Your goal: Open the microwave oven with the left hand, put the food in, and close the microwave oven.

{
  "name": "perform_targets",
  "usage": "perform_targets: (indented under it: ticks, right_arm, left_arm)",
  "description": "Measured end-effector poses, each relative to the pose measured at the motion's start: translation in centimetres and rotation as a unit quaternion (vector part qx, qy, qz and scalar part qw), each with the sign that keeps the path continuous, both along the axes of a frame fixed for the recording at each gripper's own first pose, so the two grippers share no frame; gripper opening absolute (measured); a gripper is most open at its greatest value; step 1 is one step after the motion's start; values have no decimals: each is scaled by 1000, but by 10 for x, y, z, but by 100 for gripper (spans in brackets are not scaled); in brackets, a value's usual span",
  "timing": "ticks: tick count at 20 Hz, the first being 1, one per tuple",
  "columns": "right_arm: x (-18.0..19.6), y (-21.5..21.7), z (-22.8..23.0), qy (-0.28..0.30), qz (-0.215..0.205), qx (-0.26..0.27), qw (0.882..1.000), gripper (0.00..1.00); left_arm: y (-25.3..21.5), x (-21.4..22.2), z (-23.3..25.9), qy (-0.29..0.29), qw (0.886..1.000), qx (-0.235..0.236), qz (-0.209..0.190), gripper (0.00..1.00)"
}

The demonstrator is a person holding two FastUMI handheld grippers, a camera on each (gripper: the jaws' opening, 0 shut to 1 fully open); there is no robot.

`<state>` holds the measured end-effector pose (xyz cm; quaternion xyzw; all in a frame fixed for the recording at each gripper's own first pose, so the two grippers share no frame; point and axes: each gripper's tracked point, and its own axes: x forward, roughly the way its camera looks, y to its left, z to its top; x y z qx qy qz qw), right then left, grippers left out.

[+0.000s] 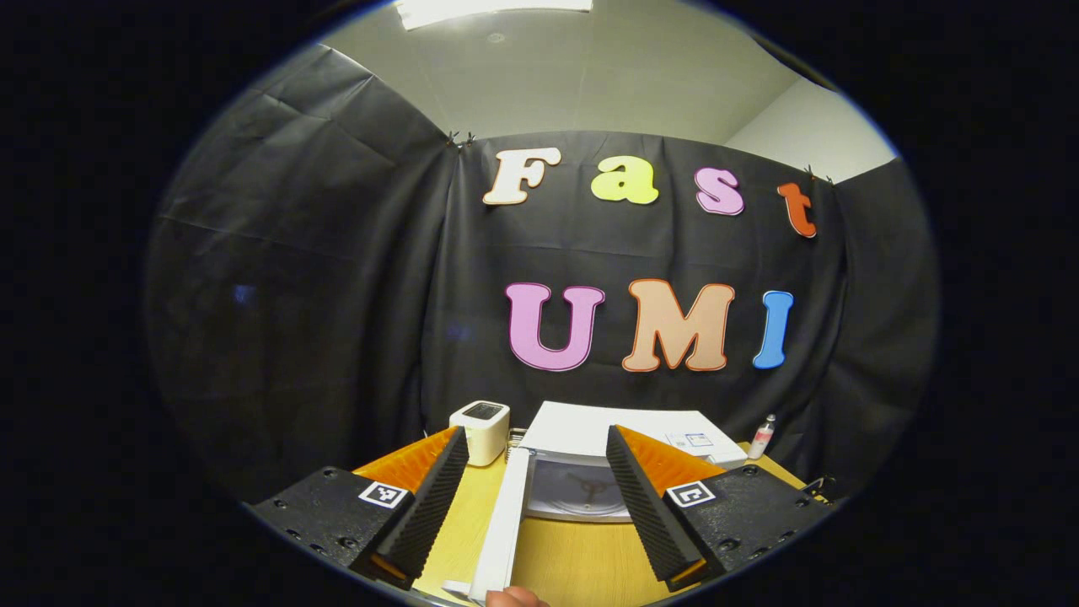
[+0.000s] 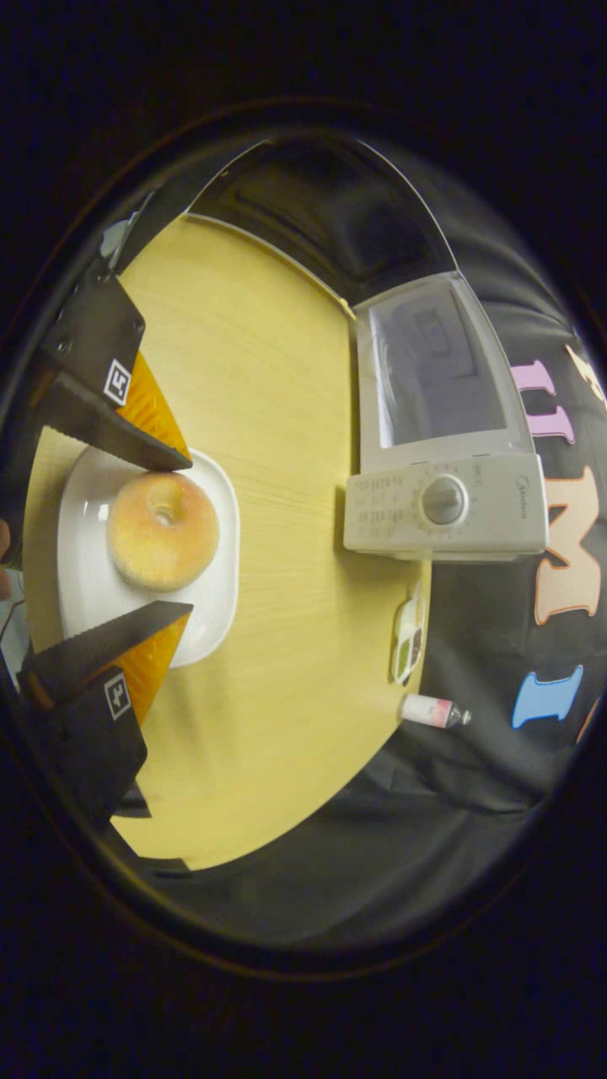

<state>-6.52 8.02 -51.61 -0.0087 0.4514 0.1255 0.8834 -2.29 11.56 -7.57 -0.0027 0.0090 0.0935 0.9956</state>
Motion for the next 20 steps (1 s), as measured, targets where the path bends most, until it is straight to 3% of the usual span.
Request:
perform_targets:
  ticks: [5,7,8,9,12,13,20]
  right_arm:
    - [-3,1,-3,3,2,8,1000,89]
    - [-2,-5,-3,6,-5,6,1000,89]
    - [0,-7,-3,7,-7,4,1000,94]
    - [-1,-6,-4,9,-7,3,1000,89]
    - [3,-7,-3,9,2,-11,1000,89]
    - [2,-9,-2,11,6,-18,1000,94]
    - [2,-11,-4,16,15,-26,999,86]
  left_arm:
    - [8,-3,-3,8,1000,2,9,94]
    - [11,-3,-6,11,1000,1,11,95]
    - [11,-3,-6,12,1000,-1,12,94]
    - [12,-3,-7,12,1000,-3,12,94]
    - [13,-1,-12,17,1000,-5,10,96]
    - [14,-2,-11,18,1000,-6,10,95]
    - [23,-4,-15,19,1000,-12,18,96]
